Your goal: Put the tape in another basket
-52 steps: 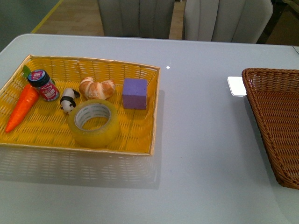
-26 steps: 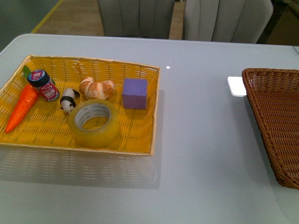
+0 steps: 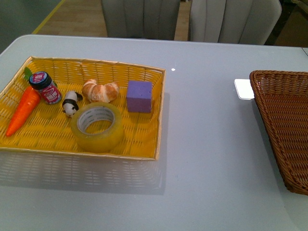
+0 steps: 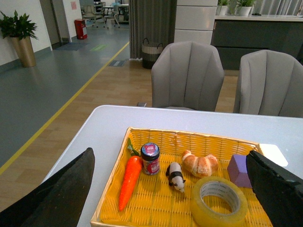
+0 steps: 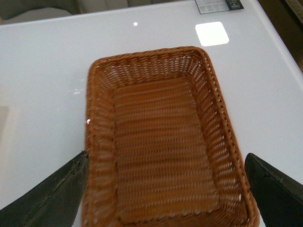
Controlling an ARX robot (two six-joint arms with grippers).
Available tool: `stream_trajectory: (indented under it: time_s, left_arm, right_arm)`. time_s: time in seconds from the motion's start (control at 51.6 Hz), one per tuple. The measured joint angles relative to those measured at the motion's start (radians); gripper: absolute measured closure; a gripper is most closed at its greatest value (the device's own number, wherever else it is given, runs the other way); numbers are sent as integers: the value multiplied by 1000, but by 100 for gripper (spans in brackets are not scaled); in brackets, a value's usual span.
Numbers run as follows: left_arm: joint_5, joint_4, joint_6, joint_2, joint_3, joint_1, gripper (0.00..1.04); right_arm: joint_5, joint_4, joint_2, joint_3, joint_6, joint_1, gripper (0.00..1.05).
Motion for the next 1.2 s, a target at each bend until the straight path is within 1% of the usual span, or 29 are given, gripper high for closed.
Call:
stream_trajectory:
  time_s: [0.097,0.194,0.291,0.504,0.523,0.581,0.601,0.64,0.678,0.736,0.795,0.833,1.085,1.202]
  left_arm:
    - [0,0,0,0,0,0,9]
    - [0,0,0,0,0,0,9]
    - [0,0,0,0,0,0,9]
    - [0,0,0,0,0,0,9]
    - [0,0,0,0,0,0,9]
    - [0,0,0,0,0,0,9]
    - [0,0,0,0,0,0,9]
    - [0,0,0,0,0,0,9]
    - [0,0,0,0,0,0,9]
    - [0,0,0,0,0,0,9]
    - [0,0,0,0,0,0,9]
    - [0,0,0,0,0,0,9]
    - [0,0,0,0,0,0,9]
    - [0,0,0,0,0,0,9]
  right_arm:
    - [19,80,242,117,-58,-28,9]
    - [38,97,429,227,-102,-55,9]
    - [51,71,660,399,-138,-97,9]
    - [64,6,891,602,-198,-140,9]
    - [-12,-132,1107,757,-252,-155,49]
    - [-31,-150,1105,736,-222,-148,63]
    - [-36,-149,1104,732,-219,-146,65]
    - [-51,-149,1100,714,-200,-141,72]
    - [-70,-145,1089,686,-177,-127,81]
    - [-80,-135,1077,663,-154,-112,87]
    - [-97,-107,1048,623,-116,-77,98]
    - [-101,-84,1027,599,-82,-46,102]
    - [-108,-10,995,518,16,136,102]
    - [-95,3,1001,517,40,198,102]
